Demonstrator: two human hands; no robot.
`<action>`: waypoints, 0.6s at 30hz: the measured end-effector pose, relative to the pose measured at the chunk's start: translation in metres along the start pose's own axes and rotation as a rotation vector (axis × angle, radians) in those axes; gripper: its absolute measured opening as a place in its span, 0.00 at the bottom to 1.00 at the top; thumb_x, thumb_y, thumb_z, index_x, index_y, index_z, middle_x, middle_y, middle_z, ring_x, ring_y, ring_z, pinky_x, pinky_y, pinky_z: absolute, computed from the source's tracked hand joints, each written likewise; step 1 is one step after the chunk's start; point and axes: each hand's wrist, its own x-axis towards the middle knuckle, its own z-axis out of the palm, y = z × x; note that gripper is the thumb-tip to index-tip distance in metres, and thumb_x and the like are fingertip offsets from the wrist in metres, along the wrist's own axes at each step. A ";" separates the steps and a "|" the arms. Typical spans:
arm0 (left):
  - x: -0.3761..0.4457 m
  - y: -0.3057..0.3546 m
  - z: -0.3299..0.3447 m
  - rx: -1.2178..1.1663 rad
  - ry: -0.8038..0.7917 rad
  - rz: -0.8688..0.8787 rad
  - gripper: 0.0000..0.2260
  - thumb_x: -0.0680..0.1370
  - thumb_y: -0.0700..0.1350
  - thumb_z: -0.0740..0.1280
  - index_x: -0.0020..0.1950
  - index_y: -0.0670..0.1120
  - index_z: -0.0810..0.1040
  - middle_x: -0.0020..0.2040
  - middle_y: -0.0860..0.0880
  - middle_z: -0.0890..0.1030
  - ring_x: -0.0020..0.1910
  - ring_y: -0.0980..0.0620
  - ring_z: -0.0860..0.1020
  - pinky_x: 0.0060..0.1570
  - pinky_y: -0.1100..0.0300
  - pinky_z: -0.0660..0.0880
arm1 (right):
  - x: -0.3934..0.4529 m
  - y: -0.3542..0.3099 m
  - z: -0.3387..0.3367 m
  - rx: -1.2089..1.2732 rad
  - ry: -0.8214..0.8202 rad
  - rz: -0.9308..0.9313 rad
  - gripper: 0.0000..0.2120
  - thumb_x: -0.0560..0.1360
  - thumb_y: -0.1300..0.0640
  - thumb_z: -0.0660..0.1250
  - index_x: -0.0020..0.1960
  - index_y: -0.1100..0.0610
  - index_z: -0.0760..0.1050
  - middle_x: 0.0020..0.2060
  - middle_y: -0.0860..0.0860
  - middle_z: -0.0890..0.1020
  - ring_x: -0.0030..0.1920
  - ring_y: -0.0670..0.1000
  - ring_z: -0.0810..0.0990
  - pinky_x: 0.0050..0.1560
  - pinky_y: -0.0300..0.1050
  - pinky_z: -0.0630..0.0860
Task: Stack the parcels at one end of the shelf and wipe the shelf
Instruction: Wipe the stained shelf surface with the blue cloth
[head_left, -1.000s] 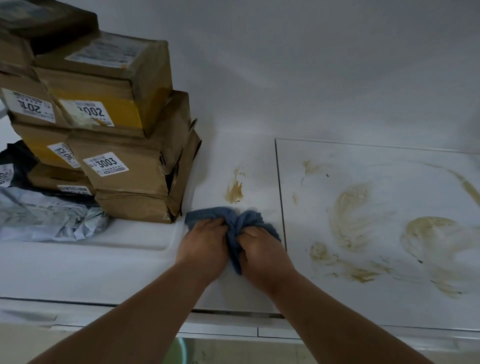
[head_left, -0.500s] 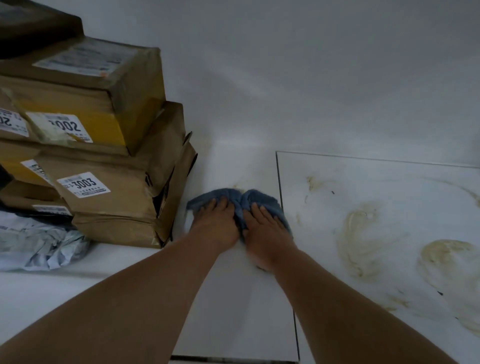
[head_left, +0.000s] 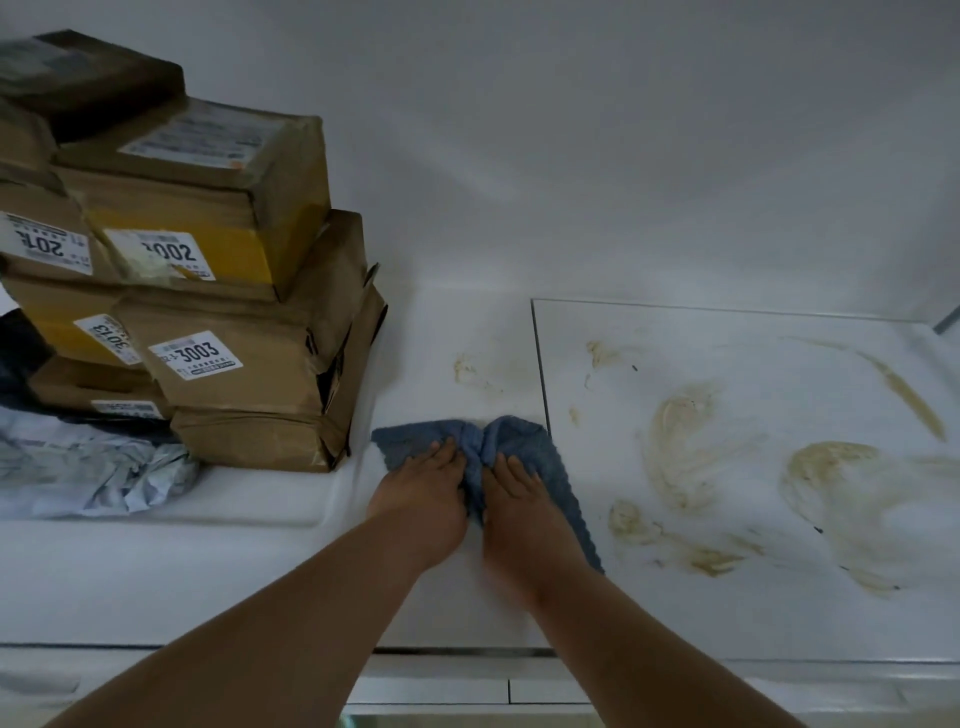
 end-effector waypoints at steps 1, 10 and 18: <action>-0.008 -0.001 0.003 -0.007 0.015 -0.002 0.24 0.84 0.46 0.51 0.80 0.47 0.49 0.80 0.50 0.49 0.78 0.54 0.49 0.76 0.59 0.49 | -0.008 -0.005 0.002 0.011 0.001 -0.006 0.29 0.81 0.58 0.50 0.79 0.58 0.42 0.79 0.53 0.46 0.79 0.53 0.43 0.76 0.47 0.33; -0.044 0.016 0.005 0.029 -0.033 0.083 0.24 0.83 0.47 0.51 0.79 0.48 0.50 0.80 0.51 0.49 0.78 0.54 0.49 0.77 0.59 0.48 | -0.074 -0.005 0.010 -0.075 0.078 0.014 0.26 0.74 0.50 0.52 0.65 0.57 0.78 0.65 0.50 0.78 0.65 0.48 0.77 0.69 0.46 0.62; -0.078 0.023 0.010 -0.015 0.073 0.070 0.21 0.79 0.47 0.58 0.73 0.51 0.69 0.73 0.53 0.68 0.71 0.52 0.65 0.70 0.58 0.63 | -0.089 -0.025 0.013 0.116 0.185 0.030 0.29 0.70 0.58 0.56 0.71 0.55 0.72 0.68 0.50 0.75 0.71 0.49 0.71 0.74 0.44 0.51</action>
